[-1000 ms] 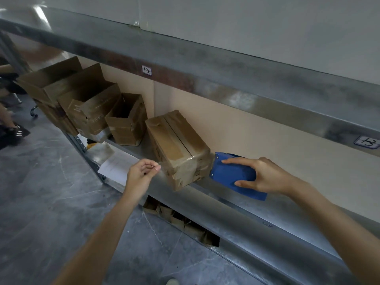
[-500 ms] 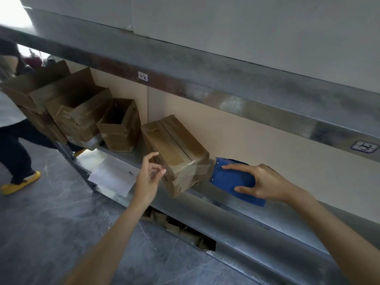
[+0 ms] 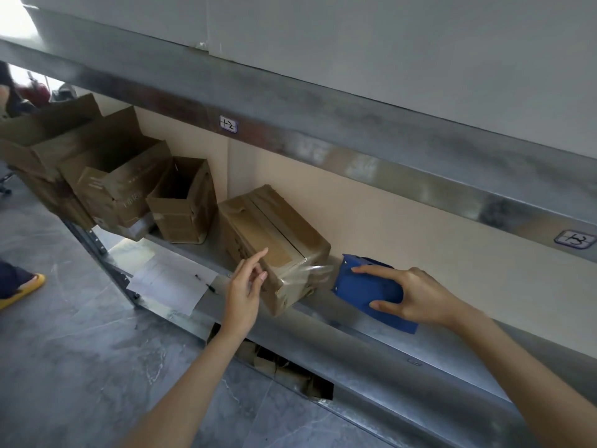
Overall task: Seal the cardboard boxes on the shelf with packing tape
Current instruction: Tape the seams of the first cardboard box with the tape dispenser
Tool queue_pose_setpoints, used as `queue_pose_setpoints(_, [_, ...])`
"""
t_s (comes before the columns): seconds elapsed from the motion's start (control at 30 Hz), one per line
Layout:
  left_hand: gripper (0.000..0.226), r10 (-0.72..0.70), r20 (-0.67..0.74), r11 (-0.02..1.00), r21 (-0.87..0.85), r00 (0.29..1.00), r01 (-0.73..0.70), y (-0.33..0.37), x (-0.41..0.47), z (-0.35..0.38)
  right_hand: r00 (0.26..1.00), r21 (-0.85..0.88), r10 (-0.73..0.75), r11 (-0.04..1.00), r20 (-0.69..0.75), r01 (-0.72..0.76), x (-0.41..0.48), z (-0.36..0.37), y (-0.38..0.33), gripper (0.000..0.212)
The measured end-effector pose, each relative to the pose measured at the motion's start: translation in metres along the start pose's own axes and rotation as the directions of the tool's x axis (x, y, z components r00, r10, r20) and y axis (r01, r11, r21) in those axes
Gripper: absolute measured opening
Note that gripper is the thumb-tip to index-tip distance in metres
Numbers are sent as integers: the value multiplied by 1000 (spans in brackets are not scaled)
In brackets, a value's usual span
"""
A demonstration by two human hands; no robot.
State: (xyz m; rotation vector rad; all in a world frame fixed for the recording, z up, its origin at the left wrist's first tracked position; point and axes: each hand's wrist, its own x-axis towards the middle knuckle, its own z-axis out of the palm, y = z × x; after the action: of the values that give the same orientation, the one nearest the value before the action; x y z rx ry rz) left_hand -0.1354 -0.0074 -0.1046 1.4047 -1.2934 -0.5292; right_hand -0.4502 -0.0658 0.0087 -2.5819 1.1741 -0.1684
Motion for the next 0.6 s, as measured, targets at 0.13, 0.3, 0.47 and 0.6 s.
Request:
queue_pose_setpoints(0.13, [49, 37, 9, 997, 63, 999, -38, 1, 1, 0, 1000, -6, 12, 1000, -8, -12, 1, -1, -3, 66])
queue_pose_setpoints(0.3, [45, 138, -58, 976, 179, 989, -126, 0, 6, 1, 1000, -10, 26, 1000, 2, -26, 3, -5, -5, 65])
queue_pose_setpoints(0.47, [24, 191, -105, 961, 224, 976, -164, -3, 16, 6, 999, -5, 39, 999, 18, -39, 3, -9, -8, 64])
queue_pose_setpoints(0.6, [14, 198, -155, 965, 203, 968, -165, -1, 17, 14, 998, -10, 52, 999, 28, -52, 4, -10, -9, 64])
